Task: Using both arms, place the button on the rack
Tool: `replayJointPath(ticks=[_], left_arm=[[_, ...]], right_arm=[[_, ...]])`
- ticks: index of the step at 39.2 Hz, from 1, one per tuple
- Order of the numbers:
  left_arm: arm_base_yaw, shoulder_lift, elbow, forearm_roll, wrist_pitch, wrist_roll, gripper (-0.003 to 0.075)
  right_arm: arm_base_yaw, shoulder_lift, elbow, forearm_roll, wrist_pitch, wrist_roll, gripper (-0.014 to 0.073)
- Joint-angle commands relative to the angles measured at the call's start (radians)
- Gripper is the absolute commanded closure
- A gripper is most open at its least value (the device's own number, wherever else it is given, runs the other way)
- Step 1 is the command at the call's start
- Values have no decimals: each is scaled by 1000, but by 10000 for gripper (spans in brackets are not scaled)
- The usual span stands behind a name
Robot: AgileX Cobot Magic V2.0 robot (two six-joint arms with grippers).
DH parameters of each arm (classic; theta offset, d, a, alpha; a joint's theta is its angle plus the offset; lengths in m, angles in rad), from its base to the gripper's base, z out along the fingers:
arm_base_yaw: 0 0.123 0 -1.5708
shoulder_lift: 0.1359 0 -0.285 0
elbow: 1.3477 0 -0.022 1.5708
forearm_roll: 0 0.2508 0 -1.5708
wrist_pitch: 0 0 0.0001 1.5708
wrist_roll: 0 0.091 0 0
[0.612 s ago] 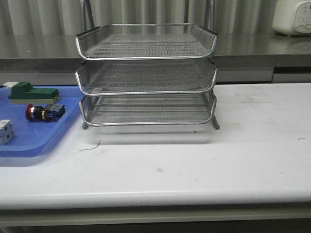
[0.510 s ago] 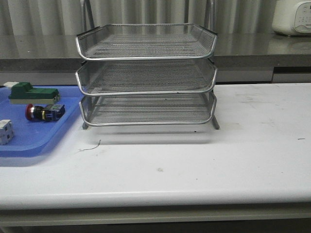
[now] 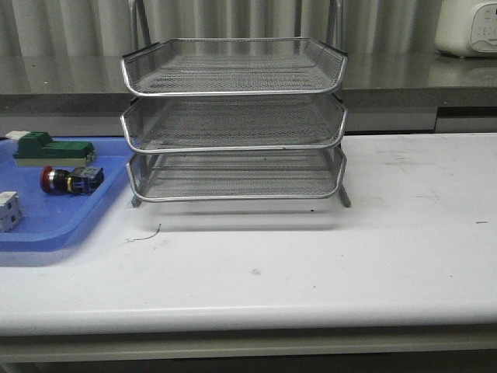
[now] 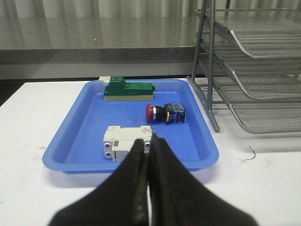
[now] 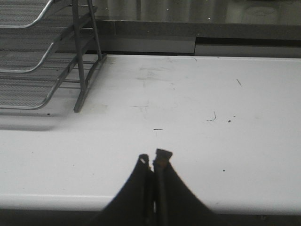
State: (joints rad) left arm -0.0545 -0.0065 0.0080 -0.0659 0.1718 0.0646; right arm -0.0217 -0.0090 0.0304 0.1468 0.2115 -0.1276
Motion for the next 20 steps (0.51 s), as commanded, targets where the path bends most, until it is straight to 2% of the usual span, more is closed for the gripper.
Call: replayJointPath(ticks=[1, 14, 16, 20], left_arm=[[1, -21, 7, -1, -83, -11, 739], [1, -21, 7, 1, -133, -11, 739], [1, -21, 7, 1, -188, -11, 739], [1, -21, 7, 1, -422, -11, 739]], right_arm=[[3, -18, -6, -6, -84, -2, 654], [3, -18, -6, -4, -134, -2, 654], [3, -18, -10, 7, -175, -2, 654], [3, -18, -50, 9, -244, -2, 654]])
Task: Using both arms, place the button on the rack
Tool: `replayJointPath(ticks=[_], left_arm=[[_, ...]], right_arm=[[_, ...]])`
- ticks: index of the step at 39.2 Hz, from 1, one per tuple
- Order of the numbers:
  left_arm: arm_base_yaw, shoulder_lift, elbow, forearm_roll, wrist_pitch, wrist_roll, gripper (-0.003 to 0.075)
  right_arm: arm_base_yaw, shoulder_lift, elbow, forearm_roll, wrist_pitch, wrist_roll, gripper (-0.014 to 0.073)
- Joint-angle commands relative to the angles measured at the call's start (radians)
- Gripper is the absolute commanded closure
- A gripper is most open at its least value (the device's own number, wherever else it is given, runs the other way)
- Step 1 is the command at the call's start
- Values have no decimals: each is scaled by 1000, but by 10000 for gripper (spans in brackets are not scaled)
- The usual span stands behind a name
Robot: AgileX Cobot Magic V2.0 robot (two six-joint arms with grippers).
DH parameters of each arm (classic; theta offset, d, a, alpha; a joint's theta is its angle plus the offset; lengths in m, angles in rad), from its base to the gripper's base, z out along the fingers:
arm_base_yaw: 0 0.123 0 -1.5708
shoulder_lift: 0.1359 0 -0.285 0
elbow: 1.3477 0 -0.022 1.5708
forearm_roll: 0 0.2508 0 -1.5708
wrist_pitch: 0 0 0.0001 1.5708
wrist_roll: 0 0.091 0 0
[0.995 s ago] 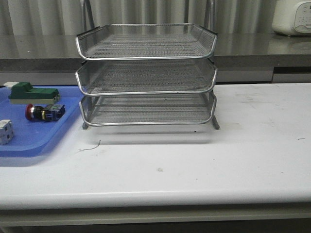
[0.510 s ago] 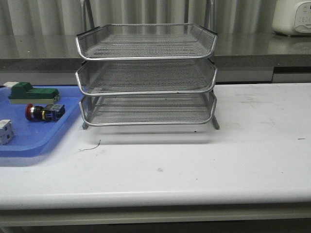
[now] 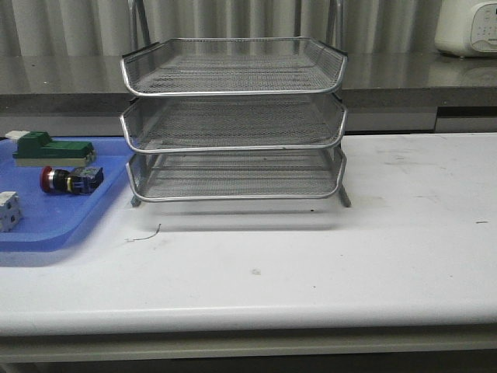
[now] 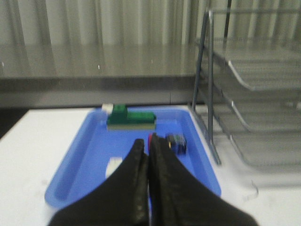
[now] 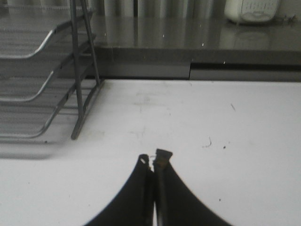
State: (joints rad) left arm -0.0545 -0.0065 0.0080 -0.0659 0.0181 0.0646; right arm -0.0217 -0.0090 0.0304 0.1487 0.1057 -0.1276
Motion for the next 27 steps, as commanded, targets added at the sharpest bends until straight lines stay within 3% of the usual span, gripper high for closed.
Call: replayJointPath(ticks=[1, 5, 11, 18, 27], left_arm=[[1, -21, 5, 1, -331, -11, 739], [1, -19, -43, 1, -406, -11, 739], [1, 41, -225, 24, -153, -11, 739], [1, 271, -401, 142, 114, -11, 739], [1, 484, -475, 132, 162, -11, 739]], right_arm=[[3, -18, -68, 7, -142, -2, 654], [3, -17, -148, 7, -118, -2, 654], [3, 53, -310, 7, 47, -2, 654], [3, 276, -469, 7, 204, -2, 654], [4, 465, -511, 53, 214, -2, 652]])
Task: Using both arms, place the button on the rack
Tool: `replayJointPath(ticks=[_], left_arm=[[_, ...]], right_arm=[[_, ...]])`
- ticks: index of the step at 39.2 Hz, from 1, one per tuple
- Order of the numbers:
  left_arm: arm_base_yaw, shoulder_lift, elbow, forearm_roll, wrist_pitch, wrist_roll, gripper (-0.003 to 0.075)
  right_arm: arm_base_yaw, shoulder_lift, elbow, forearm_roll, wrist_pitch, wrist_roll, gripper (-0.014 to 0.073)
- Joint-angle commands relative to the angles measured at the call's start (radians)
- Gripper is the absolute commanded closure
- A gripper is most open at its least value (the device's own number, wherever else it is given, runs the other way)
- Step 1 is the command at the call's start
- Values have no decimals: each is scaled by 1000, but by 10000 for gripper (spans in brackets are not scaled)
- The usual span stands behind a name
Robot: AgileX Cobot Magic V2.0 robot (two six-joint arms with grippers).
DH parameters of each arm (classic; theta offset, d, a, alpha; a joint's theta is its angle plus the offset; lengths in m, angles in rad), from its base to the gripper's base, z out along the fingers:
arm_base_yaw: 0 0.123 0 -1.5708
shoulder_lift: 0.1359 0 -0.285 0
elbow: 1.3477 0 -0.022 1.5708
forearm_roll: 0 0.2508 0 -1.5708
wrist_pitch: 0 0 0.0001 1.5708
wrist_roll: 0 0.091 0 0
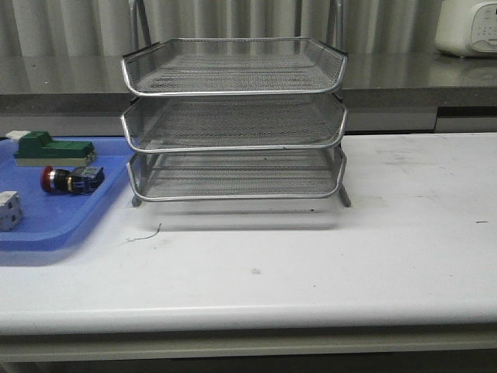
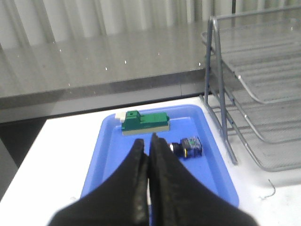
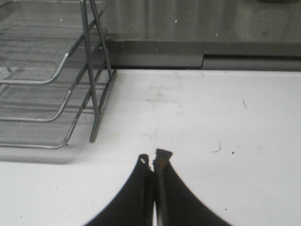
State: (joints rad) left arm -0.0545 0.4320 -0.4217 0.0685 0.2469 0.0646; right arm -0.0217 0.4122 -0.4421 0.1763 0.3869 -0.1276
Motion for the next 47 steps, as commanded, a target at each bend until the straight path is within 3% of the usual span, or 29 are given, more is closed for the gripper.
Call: replayJointPath(ticks=[1, 4, 7, 12, 15, 17, 24, 33, 40, 47], left_arm=[[1, 52, -45, -2, -66, -11, 738], [1, 56, -45, -2, -52, -11, 731], [1, 56, -45, -2, -51, -11, 650], [1, 56, -43, -2, -51, -11, 345], [1, 56, -43, -2, -49, -11, 162], [1, 56, -43, -2, -49, -11, 102], [1, 56, -43, -2, -49, -11, 91], [1, 56, -43, -2, -51, -11, 91], [1, 56, -43, -2, -51, -11, 91], [1, 56, -43, -2, -51, -11, 91]], right_arm=[[4, 50, -39, 31, -67, -2, 650], [4, 55, -39, 33, -64, -2, 603], [4, 55, -39, 33, -64, -2, 459], [4, 57, -39, 33, -64, -2, 185], [4, 57, -39, 47, -64, -2, 79], [4, 61, -39, 71, -63, -2, 53], [4, 222, -61, 215, -71, -2, 59], [7, 581, -168, 389, -103, -23, 59], [53, 820, -286, 554, -110, -138, 63], [97, 999, -413, 784, -28, -331, 121]])
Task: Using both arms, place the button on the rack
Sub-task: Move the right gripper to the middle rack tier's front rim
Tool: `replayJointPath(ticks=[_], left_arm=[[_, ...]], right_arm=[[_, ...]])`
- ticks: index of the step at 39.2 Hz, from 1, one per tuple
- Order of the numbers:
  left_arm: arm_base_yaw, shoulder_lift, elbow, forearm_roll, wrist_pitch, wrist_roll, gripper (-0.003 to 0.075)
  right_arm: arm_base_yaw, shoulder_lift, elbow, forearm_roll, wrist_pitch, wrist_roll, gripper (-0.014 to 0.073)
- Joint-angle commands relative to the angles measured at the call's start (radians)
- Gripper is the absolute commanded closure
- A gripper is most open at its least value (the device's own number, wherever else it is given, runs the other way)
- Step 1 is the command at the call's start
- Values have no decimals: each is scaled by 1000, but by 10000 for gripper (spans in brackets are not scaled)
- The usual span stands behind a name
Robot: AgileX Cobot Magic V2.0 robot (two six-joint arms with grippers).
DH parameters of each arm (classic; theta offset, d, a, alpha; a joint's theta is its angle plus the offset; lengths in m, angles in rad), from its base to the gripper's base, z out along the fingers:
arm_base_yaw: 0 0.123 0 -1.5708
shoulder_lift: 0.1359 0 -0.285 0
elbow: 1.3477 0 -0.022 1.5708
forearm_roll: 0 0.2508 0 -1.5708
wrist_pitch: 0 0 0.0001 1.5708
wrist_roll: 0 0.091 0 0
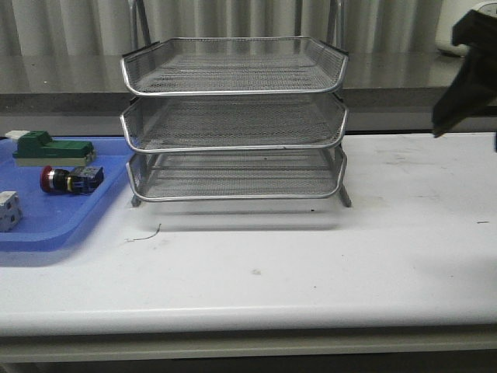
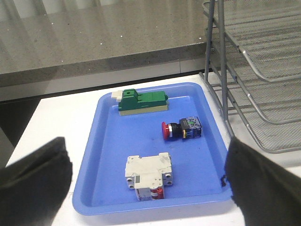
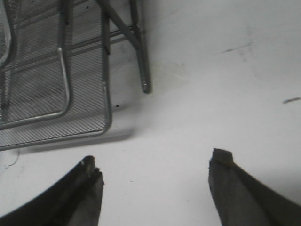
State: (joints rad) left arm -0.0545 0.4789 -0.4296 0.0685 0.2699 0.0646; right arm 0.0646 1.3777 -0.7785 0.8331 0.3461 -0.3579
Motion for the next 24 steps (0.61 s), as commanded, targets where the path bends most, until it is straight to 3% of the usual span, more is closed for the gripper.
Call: replayJointPath(ticks=[1, 9, 14, 18, 24], left_arm=[[1, 9, -35, -2, -74, -11, 91], [1, 9, -35, -2, -74, -11, 91], [1, 9, -35, -2, -74, -11, 91], [1, 9, -35, -2, -74, -11, 91], [1, 9, -35, -2, -74, -11, 91]], right_arm=[[12, 51, -97, 171, 29, -129, 120], [12, 201, -199, 555, 164, -461, 120], [12, 269, -229, 731, 214, -602, 120], [12, 317, -251, 790, 247, -632, 137], [12, 370, -292, 798, 278, -632, 230]])
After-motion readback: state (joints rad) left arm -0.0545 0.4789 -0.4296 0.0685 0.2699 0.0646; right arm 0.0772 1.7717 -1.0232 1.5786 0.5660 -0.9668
